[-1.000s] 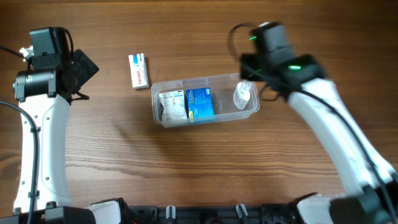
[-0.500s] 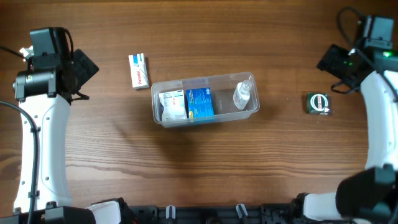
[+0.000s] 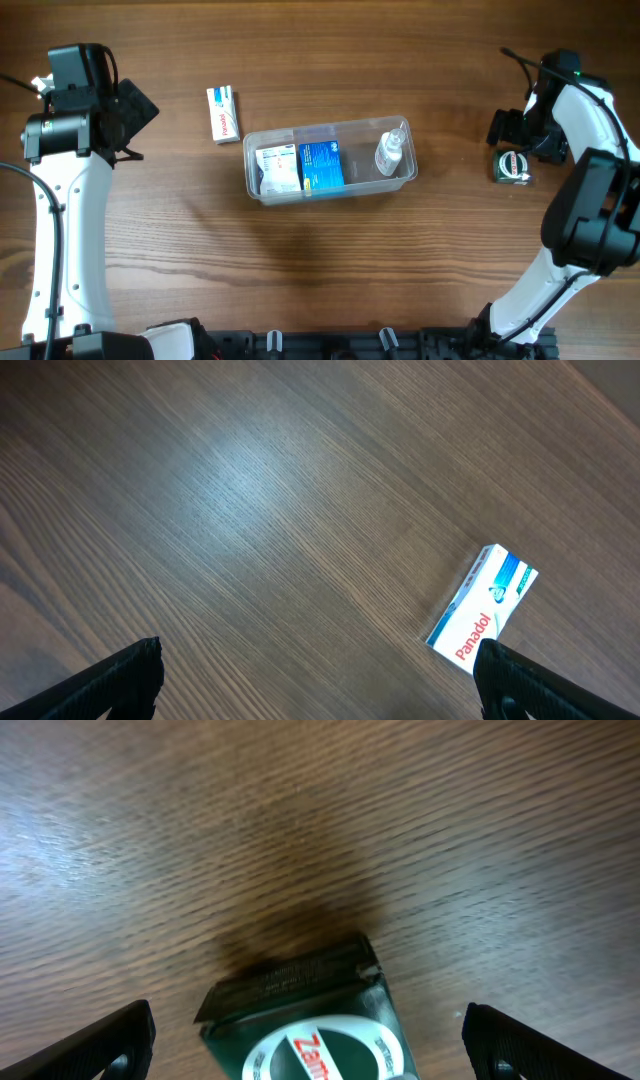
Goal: Pack container
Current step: 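Lower right gripper onto the green Zam-Buk tin and grasp it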
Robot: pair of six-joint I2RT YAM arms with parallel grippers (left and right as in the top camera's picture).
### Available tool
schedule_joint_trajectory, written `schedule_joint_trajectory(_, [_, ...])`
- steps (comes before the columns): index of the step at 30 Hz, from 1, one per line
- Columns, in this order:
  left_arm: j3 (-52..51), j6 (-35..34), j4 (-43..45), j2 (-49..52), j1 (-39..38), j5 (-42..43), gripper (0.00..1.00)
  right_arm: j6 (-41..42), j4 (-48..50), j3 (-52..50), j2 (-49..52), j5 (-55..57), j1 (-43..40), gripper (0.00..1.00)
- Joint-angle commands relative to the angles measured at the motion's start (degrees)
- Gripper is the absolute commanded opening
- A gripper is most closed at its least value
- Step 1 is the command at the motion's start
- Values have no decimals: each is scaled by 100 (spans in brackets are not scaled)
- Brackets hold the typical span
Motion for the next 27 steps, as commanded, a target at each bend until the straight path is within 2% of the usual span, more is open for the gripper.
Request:
schedule_joint_trajectory(1, [44, 22, 15, -31, 24, -52, 100, -125, -4, -76, 116, -94, -15, 100])
schedule_joint_trajectory(9, [44, 22, 15, -31, 24, -52, 99, -72, 319, -549, 116, -122, -15, 100])
schedule_joint_trajectory(13, [44, 22, 15, -31, 24, -52, 100, -50, 269, -546, 116, -520, -13, 100])
schedule_joint_trajectory(21, [44, 22, 15, -31, 24, -52, 100, 706, 216, -546, 116, -1032, -13, 100])
schedule_joint_trajectory(27, [44, 22, 15, -31, 24, -52, 100, 691, 376, -546, 116, -509, -13, 100])
